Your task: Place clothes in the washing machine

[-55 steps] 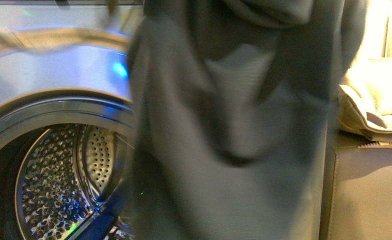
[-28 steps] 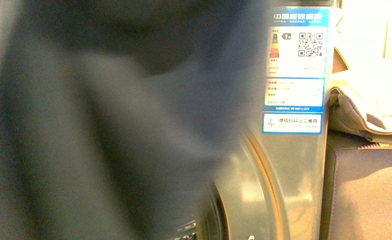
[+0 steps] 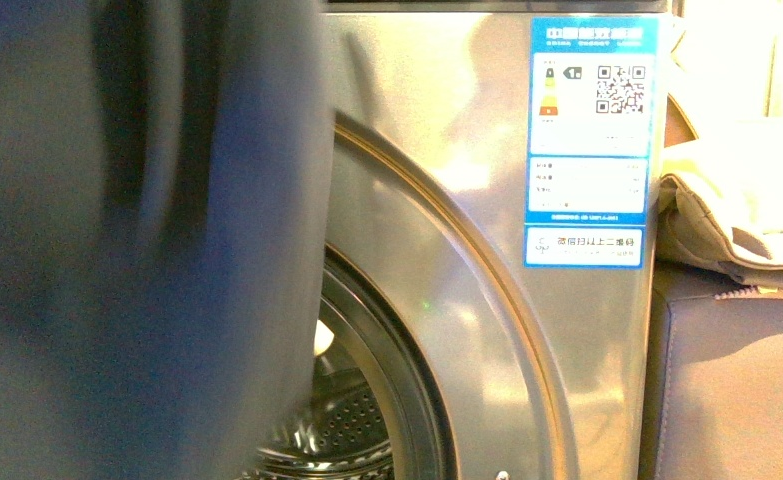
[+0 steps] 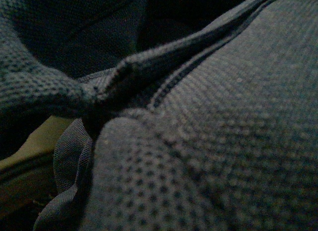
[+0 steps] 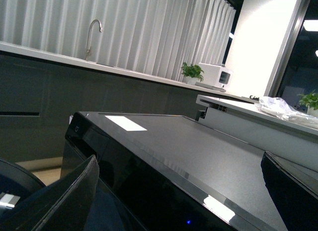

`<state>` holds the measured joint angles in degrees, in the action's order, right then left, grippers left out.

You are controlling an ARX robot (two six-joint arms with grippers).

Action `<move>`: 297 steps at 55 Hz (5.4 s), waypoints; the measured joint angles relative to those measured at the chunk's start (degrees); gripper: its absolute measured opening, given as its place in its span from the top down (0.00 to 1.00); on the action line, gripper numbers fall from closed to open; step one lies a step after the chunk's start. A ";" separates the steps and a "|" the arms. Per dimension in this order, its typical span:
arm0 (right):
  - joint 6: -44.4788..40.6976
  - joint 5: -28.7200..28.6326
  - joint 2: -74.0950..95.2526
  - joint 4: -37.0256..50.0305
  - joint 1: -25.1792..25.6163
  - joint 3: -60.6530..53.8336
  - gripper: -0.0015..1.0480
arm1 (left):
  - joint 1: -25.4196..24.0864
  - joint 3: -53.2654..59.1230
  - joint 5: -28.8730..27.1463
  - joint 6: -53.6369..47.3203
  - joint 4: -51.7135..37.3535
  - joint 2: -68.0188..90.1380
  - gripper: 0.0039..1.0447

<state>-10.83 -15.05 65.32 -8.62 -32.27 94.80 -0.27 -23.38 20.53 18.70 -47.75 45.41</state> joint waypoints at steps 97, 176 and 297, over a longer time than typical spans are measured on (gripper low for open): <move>11.02 27.15 -45.53 -1.01 19.37 -64.74 0.81 | 8.76 -4.35 -13.14 -7.63 -27.54 57.51 0.94; 10.86 15.17 -63.56 8.33 32.11 -92.59 0.98 | 8.00 -45.90 -22.58 -10.67 -4.94 81.90 0.94; 10.86 15.15 -65.07 8.41 32.13 -94.47 0.98 | 12.96 -9.33 -21.31 -17.59 -1.18 43.71 0.06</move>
<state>0.03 0.10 0.25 -0.21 -0.14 0.34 12.69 -32.71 -0.78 1.10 -48.93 89.12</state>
